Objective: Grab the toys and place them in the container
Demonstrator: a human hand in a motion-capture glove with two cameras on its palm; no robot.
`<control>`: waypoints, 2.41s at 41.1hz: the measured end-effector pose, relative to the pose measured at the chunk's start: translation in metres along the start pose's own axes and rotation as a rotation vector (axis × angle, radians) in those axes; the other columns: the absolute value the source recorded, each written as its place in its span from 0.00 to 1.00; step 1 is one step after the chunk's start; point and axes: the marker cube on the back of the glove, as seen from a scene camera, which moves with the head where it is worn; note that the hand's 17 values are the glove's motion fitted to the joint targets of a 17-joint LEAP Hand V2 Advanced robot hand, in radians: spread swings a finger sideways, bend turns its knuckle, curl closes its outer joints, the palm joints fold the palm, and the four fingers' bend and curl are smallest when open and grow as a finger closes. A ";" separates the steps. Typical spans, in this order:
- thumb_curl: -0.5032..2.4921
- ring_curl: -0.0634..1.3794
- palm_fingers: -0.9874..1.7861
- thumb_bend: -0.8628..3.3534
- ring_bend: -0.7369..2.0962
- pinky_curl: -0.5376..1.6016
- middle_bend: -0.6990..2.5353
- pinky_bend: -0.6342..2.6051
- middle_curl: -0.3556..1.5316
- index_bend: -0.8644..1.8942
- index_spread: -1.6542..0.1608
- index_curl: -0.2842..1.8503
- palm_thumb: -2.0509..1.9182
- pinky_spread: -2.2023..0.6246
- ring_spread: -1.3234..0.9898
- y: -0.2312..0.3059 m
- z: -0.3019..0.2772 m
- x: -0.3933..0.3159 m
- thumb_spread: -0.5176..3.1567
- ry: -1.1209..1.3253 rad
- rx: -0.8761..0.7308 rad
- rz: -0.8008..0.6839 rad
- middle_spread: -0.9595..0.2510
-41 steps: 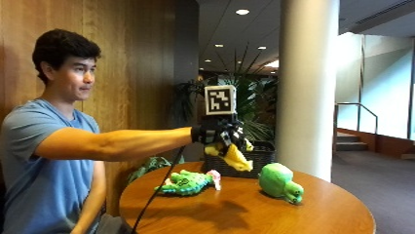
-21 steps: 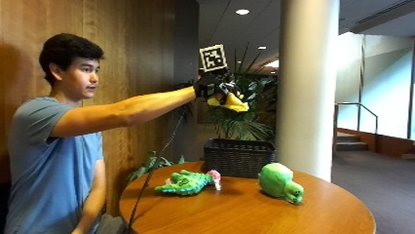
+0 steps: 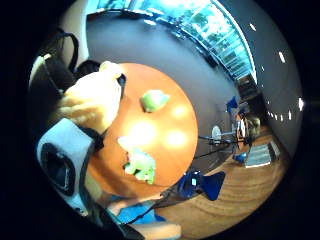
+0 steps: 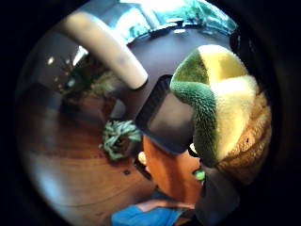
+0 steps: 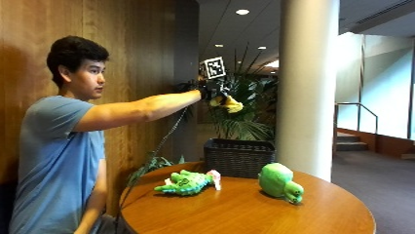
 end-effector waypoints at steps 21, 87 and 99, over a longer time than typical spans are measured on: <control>0.46 0.40 0.44 0.20 0.48 0.48 0.33 0.57 0.63 0.39 0.67 0.63 0.62 0.66 0.45 0.009 0.077 -0.016 0.38 -0.086 -0.211 -0.075 0.43; 0.27 0.31 0.28 0.20 0.38 0.43 0.26 0.66 0.35 0.32 0.76 0.21 0.51 0.79 0.60 0.117 0.060 0.117 0.42 0.010 -0.369 -0.004 0.79; 0.27 0.32 0.27 0.20 0.39 0.43 0.26 0.66 0.34 0.32 0.77 0.18 0.52 0.79 0.60 0.170 0.100 0.153 0.42 0.023 -0.439 0.033 0.80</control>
